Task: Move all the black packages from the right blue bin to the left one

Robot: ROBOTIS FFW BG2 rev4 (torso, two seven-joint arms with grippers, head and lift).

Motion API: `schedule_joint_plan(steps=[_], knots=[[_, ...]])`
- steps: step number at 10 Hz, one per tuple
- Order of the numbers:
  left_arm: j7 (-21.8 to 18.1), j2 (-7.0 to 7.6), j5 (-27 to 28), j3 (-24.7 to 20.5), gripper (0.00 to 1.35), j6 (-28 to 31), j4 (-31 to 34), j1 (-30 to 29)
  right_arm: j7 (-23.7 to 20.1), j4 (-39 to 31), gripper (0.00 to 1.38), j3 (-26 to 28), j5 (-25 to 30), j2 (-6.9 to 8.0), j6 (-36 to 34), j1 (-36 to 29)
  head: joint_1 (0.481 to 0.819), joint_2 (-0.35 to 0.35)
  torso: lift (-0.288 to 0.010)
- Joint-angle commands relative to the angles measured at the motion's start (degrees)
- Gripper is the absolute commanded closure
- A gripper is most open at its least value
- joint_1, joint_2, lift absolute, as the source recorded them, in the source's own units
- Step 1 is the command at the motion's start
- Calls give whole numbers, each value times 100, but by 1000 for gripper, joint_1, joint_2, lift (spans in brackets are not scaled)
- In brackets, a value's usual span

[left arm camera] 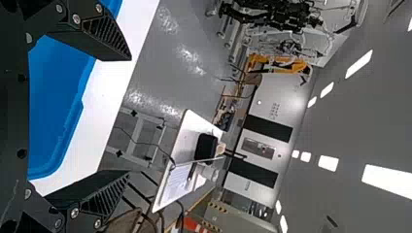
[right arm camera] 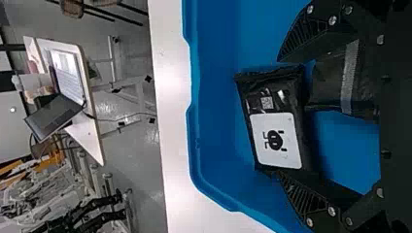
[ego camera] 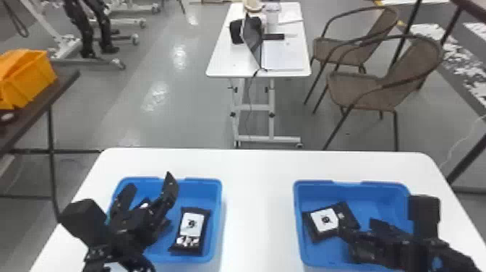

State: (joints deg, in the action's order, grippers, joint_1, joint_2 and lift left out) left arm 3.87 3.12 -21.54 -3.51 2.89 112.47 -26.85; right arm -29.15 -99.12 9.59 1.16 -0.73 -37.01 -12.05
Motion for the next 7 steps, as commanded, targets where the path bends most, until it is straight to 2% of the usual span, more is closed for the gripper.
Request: schedule_joint_plan(steps=[1, 3, 5, 7], knots=[[0, 57, -26, 8, 205, 10, -6, 4, 322, -503, 217, 25, -2, 78, -342, -201, 695, 72, -40], [0, 75, -35, 8, 205, 10, -6, 4, 770, -811, 217, 157, -134, 78, -931, -289, 695, 44, -40], [0, 136, -35, 26, 205, 19, -6, 22, 1596, -1329, 217, 157, -538, 78, -1669, -421, 695, 23, -40], [0, 145, -44, 26, 205, 10, -6, 13, 2159, -1470, 217, 183, -1048, 78, -2082, -464, 695, 8, -40]])
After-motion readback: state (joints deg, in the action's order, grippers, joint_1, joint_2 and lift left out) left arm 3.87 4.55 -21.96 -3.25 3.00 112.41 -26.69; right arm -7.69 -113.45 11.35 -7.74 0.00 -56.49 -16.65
